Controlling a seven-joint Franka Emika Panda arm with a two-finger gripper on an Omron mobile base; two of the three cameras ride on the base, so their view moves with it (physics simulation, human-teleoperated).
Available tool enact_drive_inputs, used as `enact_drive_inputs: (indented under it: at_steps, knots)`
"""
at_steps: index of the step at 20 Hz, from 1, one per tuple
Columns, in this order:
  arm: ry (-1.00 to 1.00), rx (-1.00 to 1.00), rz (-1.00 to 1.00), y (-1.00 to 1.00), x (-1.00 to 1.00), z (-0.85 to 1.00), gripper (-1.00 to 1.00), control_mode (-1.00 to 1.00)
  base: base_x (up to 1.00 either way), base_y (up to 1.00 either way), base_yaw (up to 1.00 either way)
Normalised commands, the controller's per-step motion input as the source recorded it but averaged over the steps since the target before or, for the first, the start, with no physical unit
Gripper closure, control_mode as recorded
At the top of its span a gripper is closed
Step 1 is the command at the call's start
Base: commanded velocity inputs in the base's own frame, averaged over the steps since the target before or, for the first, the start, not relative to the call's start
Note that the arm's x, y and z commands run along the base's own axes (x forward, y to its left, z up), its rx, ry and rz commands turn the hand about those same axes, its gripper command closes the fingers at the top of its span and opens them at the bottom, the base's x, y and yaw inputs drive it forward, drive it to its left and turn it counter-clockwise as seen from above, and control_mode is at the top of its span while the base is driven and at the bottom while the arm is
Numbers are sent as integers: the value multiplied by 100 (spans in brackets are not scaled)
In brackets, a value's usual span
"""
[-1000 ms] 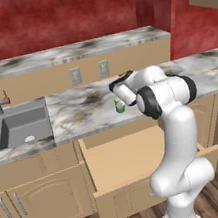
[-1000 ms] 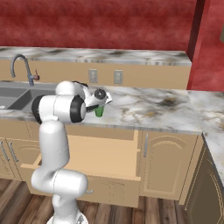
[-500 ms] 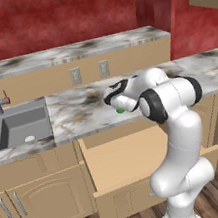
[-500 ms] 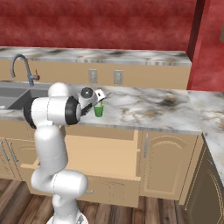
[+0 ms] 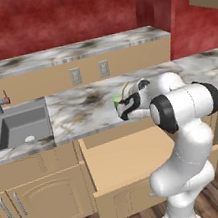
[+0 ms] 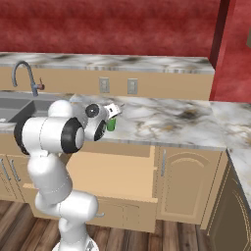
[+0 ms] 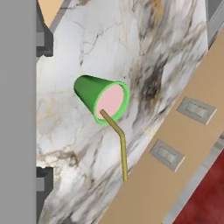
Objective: Pick up the straw from the right drawer and put it inside the smoothie cup.
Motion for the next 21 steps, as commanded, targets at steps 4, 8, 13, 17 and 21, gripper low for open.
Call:
enact_drive_inputs:
  at_steps: [4,8,13,17,21]
  knots:
    - [2,0,-11,1,-61,83,-100,-100,0,0,0]
    - [0,0,-6,20,-52,100,-100,-100,0,0,0]
    - [0,0,-3,19,-51,100,-100,-100,0,0,0]
    - [9,1,0,1,-68,88,-100,-100,0,0,0]
    - [11,8,0,0,-57,46,-100,-100,0,0,0]
